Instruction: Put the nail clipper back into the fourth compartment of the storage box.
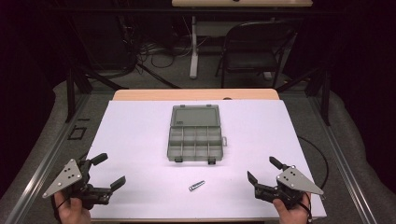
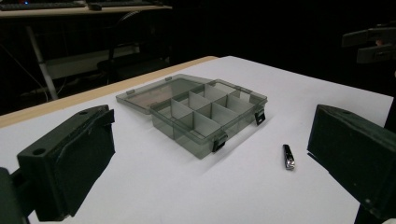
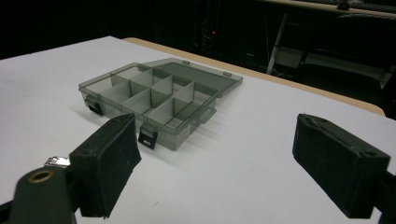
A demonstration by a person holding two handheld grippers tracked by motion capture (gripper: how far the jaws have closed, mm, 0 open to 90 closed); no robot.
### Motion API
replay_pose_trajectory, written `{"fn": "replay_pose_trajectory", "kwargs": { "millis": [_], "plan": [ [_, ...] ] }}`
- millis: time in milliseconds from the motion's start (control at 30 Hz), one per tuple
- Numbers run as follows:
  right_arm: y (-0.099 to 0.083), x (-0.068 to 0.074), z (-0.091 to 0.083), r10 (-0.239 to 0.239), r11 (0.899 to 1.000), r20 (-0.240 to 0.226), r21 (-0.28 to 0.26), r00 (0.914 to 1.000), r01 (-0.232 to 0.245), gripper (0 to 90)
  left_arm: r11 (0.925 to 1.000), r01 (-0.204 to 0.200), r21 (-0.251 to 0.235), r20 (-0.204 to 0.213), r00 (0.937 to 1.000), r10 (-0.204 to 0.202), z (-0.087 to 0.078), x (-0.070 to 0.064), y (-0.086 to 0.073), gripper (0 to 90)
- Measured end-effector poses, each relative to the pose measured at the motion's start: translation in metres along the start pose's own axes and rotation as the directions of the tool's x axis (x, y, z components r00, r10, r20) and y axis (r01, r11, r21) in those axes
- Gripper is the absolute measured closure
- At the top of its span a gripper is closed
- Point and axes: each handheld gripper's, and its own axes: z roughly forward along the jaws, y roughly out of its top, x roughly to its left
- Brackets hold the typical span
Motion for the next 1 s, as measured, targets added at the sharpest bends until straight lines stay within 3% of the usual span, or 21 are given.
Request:
{"fn": "replay_pose_trajectory", "kwargs": {
  "millis": [300,433,600,833,1000],
  "plan": [
    [0.001,0.006,0.001,-0.022,1.0,-0.01,0.019,0.9997,0.022,14.0,1.0,-0.007,0.002,-0.005,1.0,0.007,-0.002,0.0,0.003,0.6],
    [0.006,0.007,0.004,-0.054,0.996,-0.047,0.063,0.9974,0.057,13.8,0.9999,-0.01,0.006,-0.004,0.9999,0.01,-0.001,-0.001,0.003,0.6],
    [0.013,0.007,0.008,-0.04,0.994,-0.075,0.094,0.9964,0.047,13.8,0.9998,-0.01,0.017,-0.005,0.9999,0.01,-0.002,-0.002,0.004,0.6],
    [0.026,0.006,0.019,-0.027,0.983,-0.126,0.178,0.9917,0.05,14.4,0.9997,-0.013,0.022,0.003,0.9999,0.013,0.0,-0.001,0.005,0.6],
    [0.033,0.009,0.025,-0.062,0.974,-0.149,0.206,0.9869,0.092,14.4,0.9995,-0.003,0.032,0.014,0.9999,0.003,0.001,-0.001,0.004,0.6]
  ]
}}
